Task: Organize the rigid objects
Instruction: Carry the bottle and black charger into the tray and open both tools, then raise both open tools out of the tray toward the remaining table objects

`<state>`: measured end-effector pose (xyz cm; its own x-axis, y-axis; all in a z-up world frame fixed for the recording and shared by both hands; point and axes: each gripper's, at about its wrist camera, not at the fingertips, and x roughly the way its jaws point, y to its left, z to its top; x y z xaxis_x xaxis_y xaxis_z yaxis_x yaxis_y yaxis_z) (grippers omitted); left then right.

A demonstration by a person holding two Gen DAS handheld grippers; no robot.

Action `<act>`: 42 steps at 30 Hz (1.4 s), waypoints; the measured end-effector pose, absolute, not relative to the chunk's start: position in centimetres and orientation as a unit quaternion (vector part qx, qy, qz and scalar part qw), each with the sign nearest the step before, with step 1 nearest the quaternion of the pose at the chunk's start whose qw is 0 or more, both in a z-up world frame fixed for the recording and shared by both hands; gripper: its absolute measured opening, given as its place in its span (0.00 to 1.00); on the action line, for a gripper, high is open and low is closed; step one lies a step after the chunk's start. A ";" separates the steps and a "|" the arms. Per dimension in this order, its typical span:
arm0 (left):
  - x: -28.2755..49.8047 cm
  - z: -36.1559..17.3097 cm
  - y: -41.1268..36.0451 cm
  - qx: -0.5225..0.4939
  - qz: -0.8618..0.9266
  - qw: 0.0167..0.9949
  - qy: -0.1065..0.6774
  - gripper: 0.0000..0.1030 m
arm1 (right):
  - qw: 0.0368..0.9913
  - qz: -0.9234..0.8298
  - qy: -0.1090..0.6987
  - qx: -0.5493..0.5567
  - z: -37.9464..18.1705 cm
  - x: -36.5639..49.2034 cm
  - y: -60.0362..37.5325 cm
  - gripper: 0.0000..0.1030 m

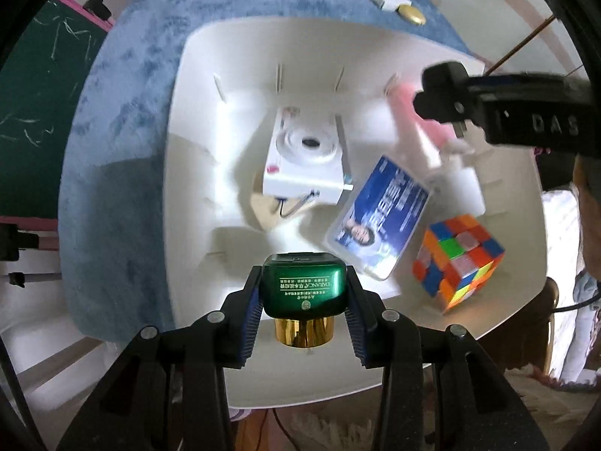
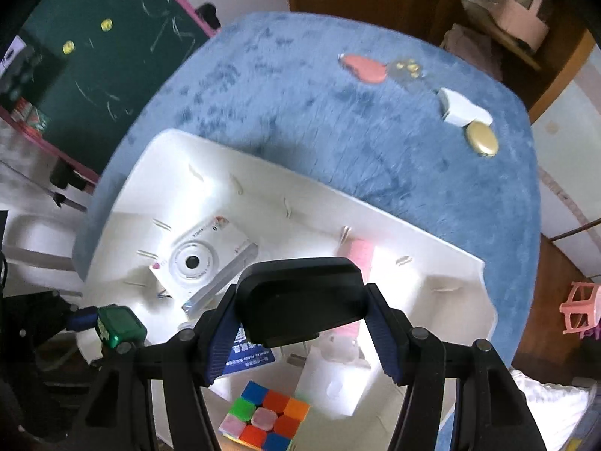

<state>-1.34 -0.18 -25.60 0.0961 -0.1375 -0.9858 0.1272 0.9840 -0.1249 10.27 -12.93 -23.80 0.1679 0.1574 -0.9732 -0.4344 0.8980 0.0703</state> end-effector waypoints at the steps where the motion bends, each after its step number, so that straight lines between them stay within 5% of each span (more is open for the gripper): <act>1: -1.4 -26.0 -0.2 -0.001 -0.089 0.738 0.669 0.42 | 0.753 0.195 0.618 -0.115 -24.1 10.4 -12.6 0.62; 16: -2.4 -27.6 -2.4 0.069 -0.087 0.738 0.665 0.42 | 0.713 0.171 0.668 -0.127 -29.0 11.6 -10.5 0.63; 23: -2.3 -26.7 -2.7 0.067 -0.082 0.750 0.653 0.71 | 0.723 0.174 0.662 -0.092 -28.1 11.7 -11.6 0.71; 42: -0.7 -21.6 -1.8 0.054 -0.085 0.779 0.619 0.71 | 0.764 0.176 0.620 -0.033 -22.4 10.4 -15.0 0.71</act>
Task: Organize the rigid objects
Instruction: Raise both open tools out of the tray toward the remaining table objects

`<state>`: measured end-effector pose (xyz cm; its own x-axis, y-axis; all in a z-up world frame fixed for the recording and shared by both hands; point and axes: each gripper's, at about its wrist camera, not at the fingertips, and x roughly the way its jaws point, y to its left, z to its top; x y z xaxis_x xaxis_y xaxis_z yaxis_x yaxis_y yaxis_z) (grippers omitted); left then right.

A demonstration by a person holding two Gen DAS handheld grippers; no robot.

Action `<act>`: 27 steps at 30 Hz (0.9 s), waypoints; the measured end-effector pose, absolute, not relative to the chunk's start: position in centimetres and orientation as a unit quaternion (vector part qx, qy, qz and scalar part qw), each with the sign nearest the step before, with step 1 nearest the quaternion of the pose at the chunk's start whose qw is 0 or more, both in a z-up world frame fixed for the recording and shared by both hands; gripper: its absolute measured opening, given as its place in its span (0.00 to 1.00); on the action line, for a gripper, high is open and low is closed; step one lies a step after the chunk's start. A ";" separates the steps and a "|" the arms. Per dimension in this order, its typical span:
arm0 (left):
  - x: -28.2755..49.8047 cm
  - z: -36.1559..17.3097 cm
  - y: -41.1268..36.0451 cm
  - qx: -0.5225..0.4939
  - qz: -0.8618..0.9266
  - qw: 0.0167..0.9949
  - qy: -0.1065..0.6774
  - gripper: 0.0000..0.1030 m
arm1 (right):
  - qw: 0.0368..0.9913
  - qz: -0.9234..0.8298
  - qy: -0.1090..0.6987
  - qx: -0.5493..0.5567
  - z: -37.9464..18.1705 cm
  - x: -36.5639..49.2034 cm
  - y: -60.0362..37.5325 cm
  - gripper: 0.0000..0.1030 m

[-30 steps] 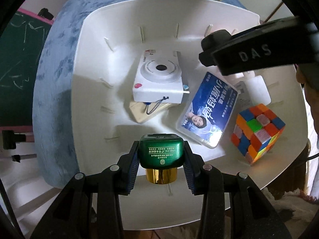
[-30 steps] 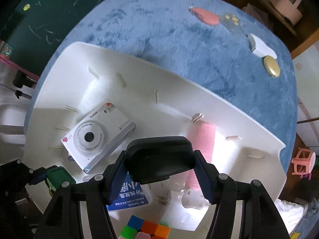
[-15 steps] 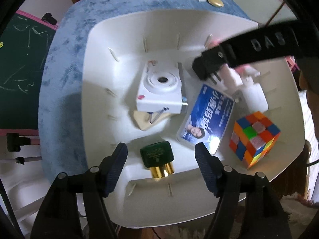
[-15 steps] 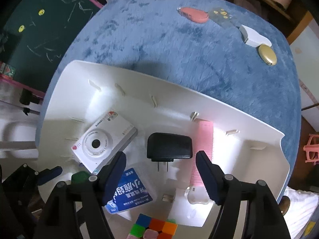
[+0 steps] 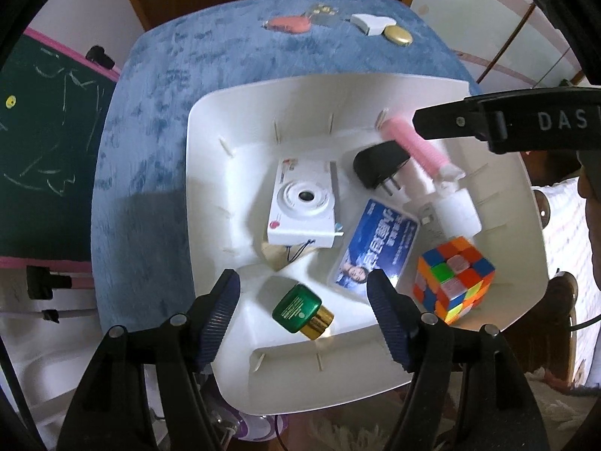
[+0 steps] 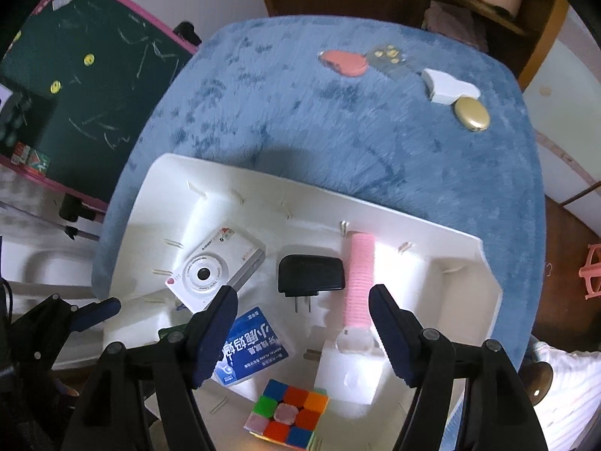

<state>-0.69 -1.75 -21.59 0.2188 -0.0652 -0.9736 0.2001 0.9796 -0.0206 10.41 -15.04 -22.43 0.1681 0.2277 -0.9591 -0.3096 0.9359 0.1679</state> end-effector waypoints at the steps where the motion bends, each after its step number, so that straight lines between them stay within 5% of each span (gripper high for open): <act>1: -0.4 -21.4 -1.7 0.056 -0.087 0.780 0.617 0.71 | 0.766 0.175 0.618 -0.030 -22.1 10.3 -15.3 0.71; 13: 0.6 -17.7 -3.0 0.062 -0.105 0.799 0.588 0.71 | 0.791 0.155 0.592 -0.001 -18.6 9.9 -19.0 0.71; 27: 4.2 -6.0 -2.6 0.078 -0.096 0.864 0.489 0.71 | 0.844 0.142 0.516 0.008 -8.8 9.7 -23.0 0.71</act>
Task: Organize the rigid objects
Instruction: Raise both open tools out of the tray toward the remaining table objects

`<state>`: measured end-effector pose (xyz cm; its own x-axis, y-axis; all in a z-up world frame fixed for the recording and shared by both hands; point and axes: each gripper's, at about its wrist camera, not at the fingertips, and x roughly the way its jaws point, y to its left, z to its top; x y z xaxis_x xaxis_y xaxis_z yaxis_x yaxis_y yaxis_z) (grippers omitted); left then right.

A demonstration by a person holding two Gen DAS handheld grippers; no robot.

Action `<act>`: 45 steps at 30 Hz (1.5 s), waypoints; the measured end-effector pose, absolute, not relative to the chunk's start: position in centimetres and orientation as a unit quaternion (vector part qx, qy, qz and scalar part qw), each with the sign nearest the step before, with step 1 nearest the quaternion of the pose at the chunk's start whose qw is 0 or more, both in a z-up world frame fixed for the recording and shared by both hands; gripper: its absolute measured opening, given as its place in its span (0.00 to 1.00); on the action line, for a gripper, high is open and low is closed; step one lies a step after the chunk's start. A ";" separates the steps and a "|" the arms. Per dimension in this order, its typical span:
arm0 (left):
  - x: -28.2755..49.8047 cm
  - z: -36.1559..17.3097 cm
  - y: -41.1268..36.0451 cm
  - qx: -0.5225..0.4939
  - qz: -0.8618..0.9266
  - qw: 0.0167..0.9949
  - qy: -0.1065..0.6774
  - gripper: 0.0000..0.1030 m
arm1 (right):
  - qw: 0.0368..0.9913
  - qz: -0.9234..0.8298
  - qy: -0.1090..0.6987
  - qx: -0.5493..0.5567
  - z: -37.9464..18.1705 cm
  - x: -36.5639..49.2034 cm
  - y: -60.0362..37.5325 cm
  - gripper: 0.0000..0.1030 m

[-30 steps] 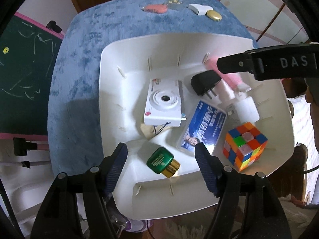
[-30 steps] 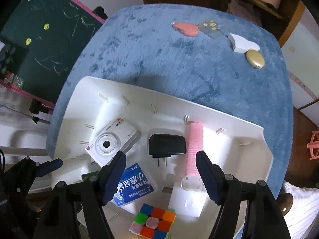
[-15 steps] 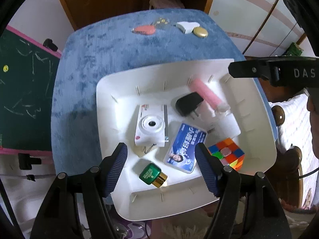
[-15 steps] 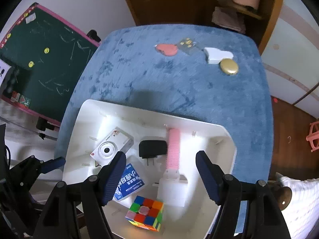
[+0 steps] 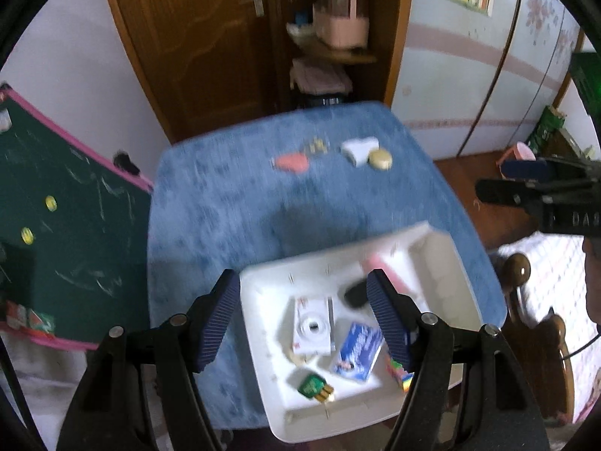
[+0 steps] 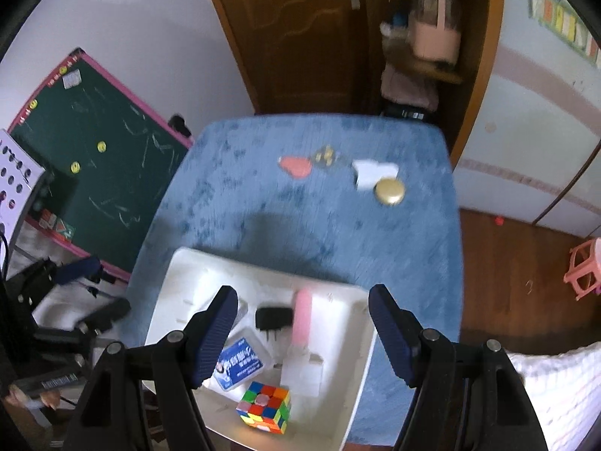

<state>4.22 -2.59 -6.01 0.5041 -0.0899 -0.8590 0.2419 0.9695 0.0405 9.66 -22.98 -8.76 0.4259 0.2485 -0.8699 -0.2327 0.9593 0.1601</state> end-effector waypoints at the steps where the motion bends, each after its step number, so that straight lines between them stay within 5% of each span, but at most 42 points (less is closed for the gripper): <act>1: 4.6 -5.0 -2.6 0.078 -0.096 0.868 0.480 0.71 | 0.847 0.142 0.511 0.006 -8.1 9.7 -23.1 0.71; 14: 11.3 2.6 -4.7 0.122 -0.120 0.897 0.407 0.79 | 0.889 0.114 0.445 0.005 0.8 12.8 -25.8 0.71; 25: 22.7 -0.1 -5.5 0.127 -0.147 0.879 0.436 0.79 | 0.898 0.080 0.432 0.010 2.0 21.5 -25.3 0.71; 35: 33.8 -14.1 -5.8 0.206 -0.174 0.815 0.513 0.79 | 0.870 0.049 0.491 0.001 -9.0 31.6 -26.1 0.71; 45: 36.4 -25.9 -6.5 0.286 -0.255 0.728 0.568 0.79 | 0.810 0.044 0.585 0.026 -24.5 35.2 -28.6 0.71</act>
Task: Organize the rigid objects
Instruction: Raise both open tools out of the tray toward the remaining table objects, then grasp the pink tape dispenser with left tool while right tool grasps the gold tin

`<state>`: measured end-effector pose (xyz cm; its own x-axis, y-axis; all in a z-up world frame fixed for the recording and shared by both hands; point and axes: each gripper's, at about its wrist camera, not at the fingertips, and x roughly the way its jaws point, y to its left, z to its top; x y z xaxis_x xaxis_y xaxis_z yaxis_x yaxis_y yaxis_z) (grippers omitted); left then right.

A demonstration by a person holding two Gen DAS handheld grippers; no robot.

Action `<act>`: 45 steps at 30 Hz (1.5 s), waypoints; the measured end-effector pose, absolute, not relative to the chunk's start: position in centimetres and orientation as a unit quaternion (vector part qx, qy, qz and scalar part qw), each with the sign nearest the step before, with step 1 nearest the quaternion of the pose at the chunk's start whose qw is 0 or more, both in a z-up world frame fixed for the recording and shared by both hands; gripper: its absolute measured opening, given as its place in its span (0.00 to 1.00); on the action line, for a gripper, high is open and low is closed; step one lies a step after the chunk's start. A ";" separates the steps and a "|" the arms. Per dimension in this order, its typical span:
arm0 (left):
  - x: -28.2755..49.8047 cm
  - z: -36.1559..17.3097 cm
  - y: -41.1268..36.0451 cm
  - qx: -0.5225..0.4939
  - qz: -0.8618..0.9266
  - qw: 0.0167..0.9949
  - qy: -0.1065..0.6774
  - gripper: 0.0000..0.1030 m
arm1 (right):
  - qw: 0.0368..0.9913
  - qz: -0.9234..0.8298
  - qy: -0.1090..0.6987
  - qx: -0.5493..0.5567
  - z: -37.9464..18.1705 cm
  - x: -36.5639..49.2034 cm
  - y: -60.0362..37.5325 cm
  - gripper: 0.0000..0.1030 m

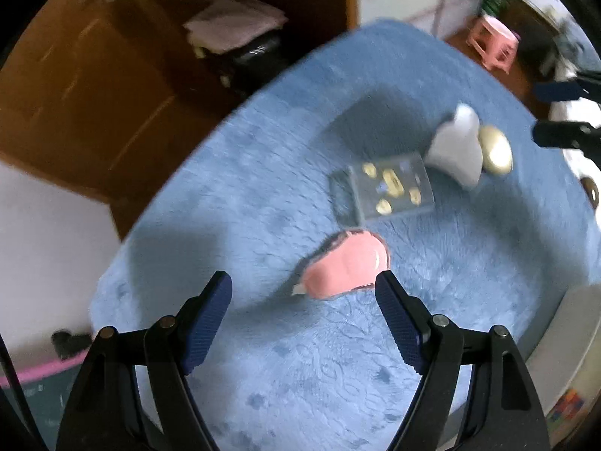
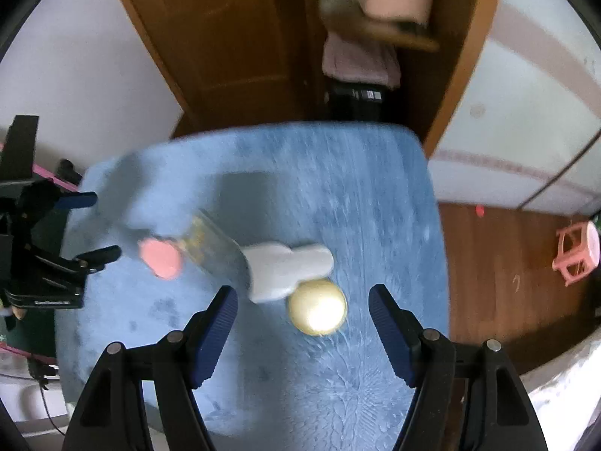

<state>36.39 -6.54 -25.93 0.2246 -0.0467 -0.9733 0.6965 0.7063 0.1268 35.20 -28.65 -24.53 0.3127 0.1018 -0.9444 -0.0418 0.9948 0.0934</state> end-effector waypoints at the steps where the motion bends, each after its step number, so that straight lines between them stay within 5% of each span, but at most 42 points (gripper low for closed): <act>1: 36.3 -26.6 -6.7 0.289 -0.265 0.722 0.569 0.79 | 0.805 0.043 0.591 0.029 -25.7 35.2 -28.8 0.71; 10: 35.1 -29.4 -8.1 0.307 -0.323 0.688 0.572 0.79 | 0.780 0.028 0.625 -0.002 -32.0 34.8 -28.4 0.71; 28: 35.9 -31.7 -9.6 0.332 -0.337 0.679 0.562 0.79 | 0.792 0.033 0.609 -0.031 -34.0 34.9 -27.2 0.71; 32: 36.6 -31.8 -9.8 0.316 -0.354 0.676 0.564 0.65 | 0.794 0.034 0.606 -0.031 -33.7 34.6 -27.4 0.70; 39: 36.2 -31.6 -9.3 0.304 -0.339 0.689 0.564 0.64 | 0.796 0.030 0.604 -0.025 -33.7 35.3 -27.3 0.70; 42: 35.9 -31.4 -9.1 0.299 -0.316 0.691 0.577 0.64 | 0.799 0.029 0.600 -0.024 -33.3 35.4 -27.0 0.56; 45: 35.6 -31.2 -9.1 0.296 -0.292 0.688 0.595 0.64 | 0.798 0.021 0.602 -0.038 -33.2 35.4 -26.3 0.54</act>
<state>35.58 -9.12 -31.24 0.1213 -0.0494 -0.9914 0.7539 0.6543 0.0596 35.36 -26.30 -33.15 0.2752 -0.0110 -0.9613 -0.0796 0.9962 -0.0342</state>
